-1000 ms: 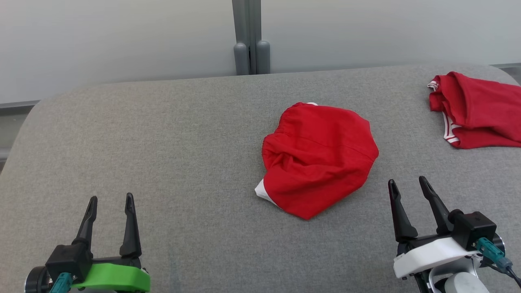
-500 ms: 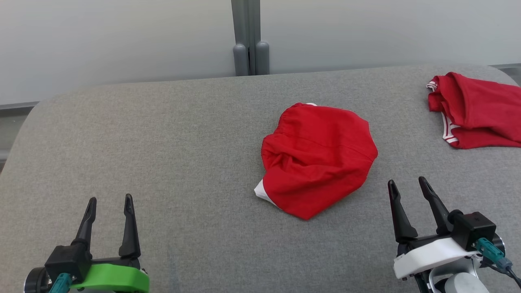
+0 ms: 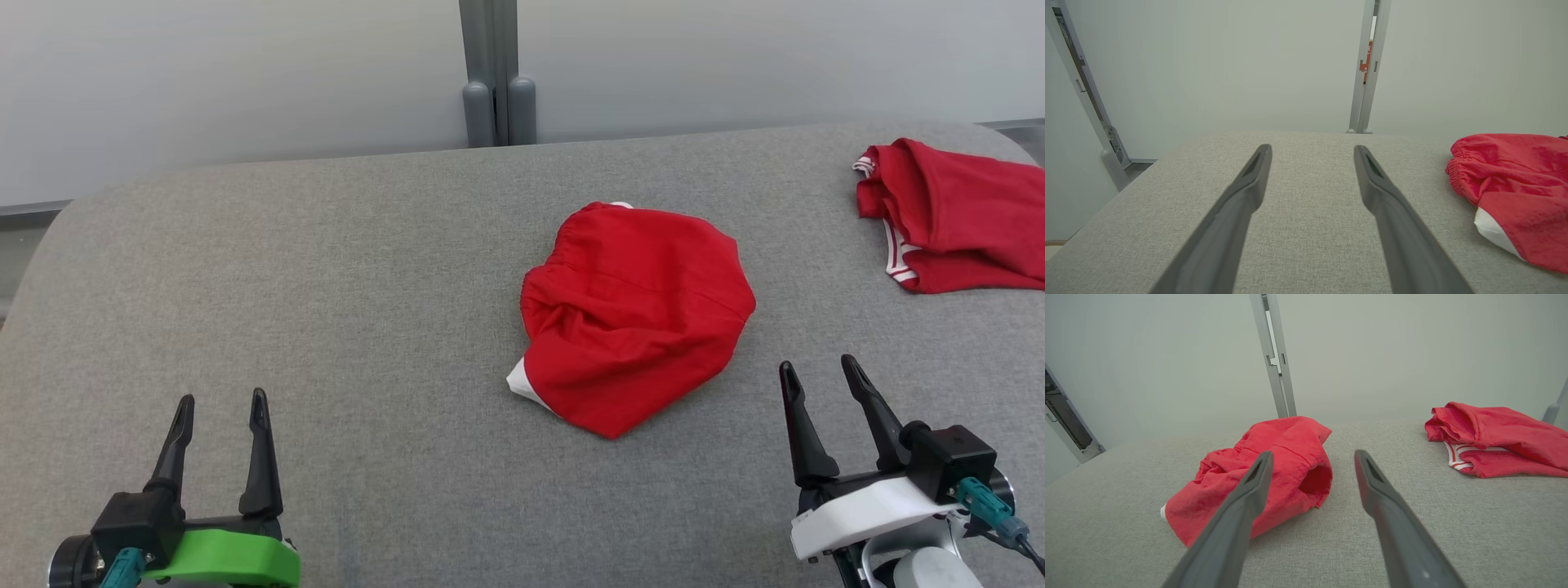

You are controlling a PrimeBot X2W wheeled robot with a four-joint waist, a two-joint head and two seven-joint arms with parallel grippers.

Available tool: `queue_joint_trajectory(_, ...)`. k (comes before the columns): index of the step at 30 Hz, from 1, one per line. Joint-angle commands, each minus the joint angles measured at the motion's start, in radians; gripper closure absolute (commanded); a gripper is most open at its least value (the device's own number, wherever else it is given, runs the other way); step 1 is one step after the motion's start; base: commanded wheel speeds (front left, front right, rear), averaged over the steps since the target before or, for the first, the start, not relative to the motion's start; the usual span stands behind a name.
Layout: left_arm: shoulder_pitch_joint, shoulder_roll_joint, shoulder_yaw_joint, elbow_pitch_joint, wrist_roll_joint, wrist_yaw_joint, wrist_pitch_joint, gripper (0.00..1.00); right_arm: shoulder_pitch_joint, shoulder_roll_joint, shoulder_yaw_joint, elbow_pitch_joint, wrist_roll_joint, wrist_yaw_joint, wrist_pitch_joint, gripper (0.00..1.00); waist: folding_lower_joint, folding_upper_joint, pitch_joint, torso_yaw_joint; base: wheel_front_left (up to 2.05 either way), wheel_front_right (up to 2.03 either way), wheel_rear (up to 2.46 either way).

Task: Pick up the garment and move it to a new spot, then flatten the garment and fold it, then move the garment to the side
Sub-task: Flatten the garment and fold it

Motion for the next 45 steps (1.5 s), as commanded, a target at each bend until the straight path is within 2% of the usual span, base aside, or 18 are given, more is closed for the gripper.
queue_joint_trajectory(1, -0.006, -0.001, 0.003, 0.000, 0.006, -0.004, -0.003, 0.00, -0.002, -0.004, -0.002, -0.002, 0.001, -0.002, -0.003, 0.00, 0.0000, 0.0000, 0.001, -0.001, 0.00, 0.00, 0.00)
queue_joint_trajectory(10, -0.057, 0.001, -0.024, 0.014, 0.019, -0.006, -0.003, 0.00, -0.013, 0.000, 0.000, -0.002, 0.001, -0.002, -0.003, 0.00, 0.0000, 0.0000, 0.015, -0.012, 0.00, 0.00, 0.00)
queue_joint_trajectory(18, -0.242, 0.035, -0.124, 0.082, 0.030, -0.007, -0.001, 0.00, -0.043, 0.002, 0.009, 0.001, 0.010, -0.002, -0.003, 0.00, 0.0000, 0.0000, 0.061, -0.056, 0.00, 0.00, 0.00)
queue_joint_trajectory(32, -0.593, 0.089, -0.339, 0.314, -0.026, -0.007, -0.001, 0.00, -0.108, 0.026, 0.005, 0.010, 0.031, -0.002, -0.003, 0.00, 0.0000, 0.0000, 0.182, -0.205, 0.00, 0.00, 0.00)
queue_joint_trajectory(45, -0.677, 0.098, -0.479, 0.613, -0.106, -0.006, -0.001, 0.00, -0.147, 0.040, 0.009, 0.015, 0.041, -0.002, -0.003, 0.00, 0.0000, 0.0000, 0.246, -0.280, 0.00, 0.00, 0.00)
